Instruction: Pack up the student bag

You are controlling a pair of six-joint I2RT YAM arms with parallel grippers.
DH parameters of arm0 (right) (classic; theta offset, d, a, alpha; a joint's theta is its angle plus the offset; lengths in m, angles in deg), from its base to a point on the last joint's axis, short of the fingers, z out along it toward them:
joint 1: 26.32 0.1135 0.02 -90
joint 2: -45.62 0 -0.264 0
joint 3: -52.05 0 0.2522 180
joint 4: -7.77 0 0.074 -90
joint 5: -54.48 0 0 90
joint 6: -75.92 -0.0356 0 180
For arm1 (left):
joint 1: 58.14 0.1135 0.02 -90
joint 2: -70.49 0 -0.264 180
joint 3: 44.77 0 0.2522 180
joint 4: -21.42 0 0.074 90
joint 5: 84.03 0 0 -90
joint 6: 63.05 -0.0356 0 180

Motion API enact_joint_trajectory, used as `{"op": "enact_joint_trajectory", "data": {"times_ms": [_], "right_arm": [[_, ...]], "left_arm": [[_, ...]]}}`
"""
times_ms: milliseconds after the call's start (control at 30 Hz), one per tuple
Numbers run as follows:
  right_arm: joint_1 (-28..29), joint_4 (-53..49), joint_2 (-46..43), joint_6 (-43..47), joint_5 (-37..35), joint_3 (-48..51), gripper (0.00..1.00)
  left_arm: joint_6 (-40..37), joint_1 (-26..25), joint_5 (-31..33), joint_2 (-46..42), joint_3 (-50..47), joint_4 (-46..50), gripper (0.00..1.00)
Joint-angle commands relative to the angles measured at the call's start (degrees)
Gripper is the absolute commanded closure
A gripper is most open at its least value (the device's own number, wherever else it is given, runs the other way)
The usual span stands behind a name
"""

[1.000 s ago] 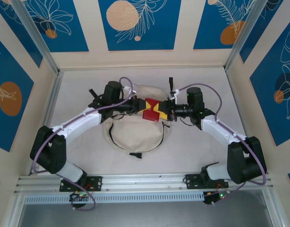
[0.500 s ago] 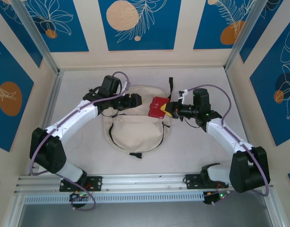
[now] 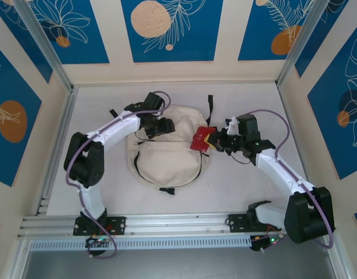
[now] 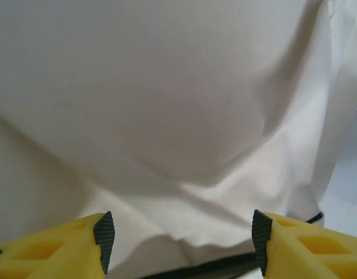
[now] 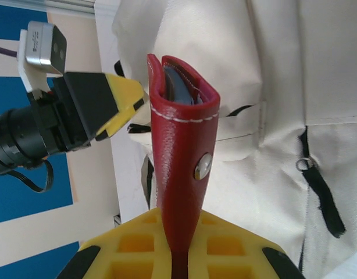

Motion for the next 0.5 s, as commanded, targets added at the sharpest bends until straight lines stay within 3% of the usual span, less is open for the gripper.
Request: {"op": "enact_joint_trajectory", "data": {"times_ms": [0,167,367,467], "right_arm": [[0.1,0.8,-2.3,-0.3,-1.1,2.1,0.95],[0.2,3.7,-2.9,-1.5,0.0,3.6,0.95],[0.4,4.0,-2.6,-1.4,0.3,3.6,0.95],[0.5,4.3,-2.6,-1.4,0.0,4.1,0.95]], "left_arm": [[3.0,-1.4,2.0,2.7,4.8,3.6,0.33],[5.7,-3.3,2.0,4.3,4.3,3.5,0.3],[8.3,-4.2,8.0,2.7,2.1,5.1,0.29],[8.7,-4.2,7.6,2.7,1.2,4.8,0.3]]}}
